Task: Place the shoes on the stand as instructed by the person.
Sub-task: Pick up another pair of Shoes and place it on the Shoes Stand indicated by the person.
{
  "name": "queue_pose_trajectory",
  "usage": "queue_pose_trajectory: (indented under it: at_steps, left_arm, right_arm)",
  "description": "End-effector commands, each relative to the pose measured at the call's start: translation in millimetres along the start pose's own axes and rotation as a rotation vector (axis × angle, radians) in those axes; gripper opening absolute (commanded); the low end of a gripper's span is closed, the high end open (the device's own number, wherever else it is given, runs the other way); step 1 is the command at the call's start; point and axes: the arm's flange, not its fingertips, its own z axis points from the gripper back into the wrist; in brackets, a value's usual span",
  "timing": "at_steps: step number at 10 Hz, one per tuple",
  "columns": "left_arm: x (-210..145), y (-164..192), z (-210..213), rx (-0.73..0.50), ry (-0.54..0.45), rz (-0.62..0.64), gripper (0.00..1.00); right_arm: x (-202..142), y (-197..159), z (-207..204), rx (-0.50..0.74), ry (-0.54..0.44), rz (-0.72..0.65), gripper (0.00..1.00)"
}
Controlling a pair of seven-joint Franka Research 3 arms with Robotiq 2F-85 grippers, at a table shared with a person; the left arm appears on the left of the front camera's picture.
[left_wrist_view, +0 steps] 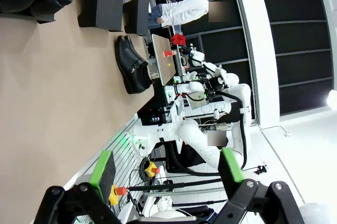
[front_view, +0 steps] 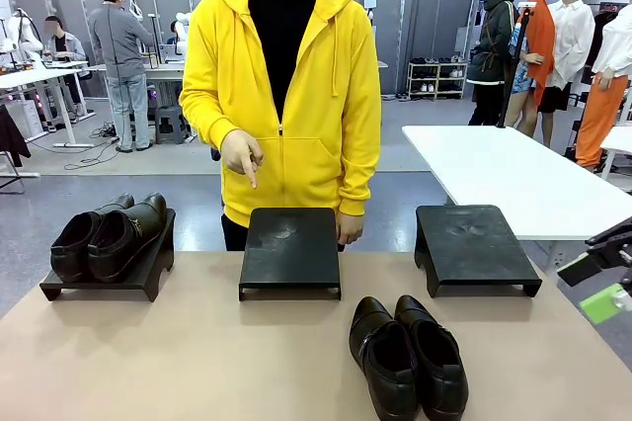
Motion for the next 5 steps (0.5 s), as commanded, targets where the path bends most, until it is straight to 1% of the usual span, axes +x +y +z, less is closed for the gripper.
queue_pose_trajectory:
  at_steps: [1,2,3,5]
  left_arm:
    - [-2.4,-1.7,-2.8,0.000,-0.011,-0.014,1.00]
    - [-2.4,-1.7,-2.8,0.000,-0.011,-0.014,1.00]
    - [-2.4,-1.7,-2.8,0.000,-0.011,-0.014,1.00]
    - [-2.4,-1.7,-2.8,0.000,-0.011,-0.014,1.00]
  right_arm:
    - [-3.9,-0.1,-11.6,-0.027,0.023,-0.026,1.00]
    - [-6.1,-2.4,-8.6,-0.017,0.016,-0.027,1.00]
    - [2.8,-1.5,-1.9,-0.011,0.011,0.008,1.00]
    - [2.8,-1.5,-1.9,-0.011,0.011,0.008,1.00]
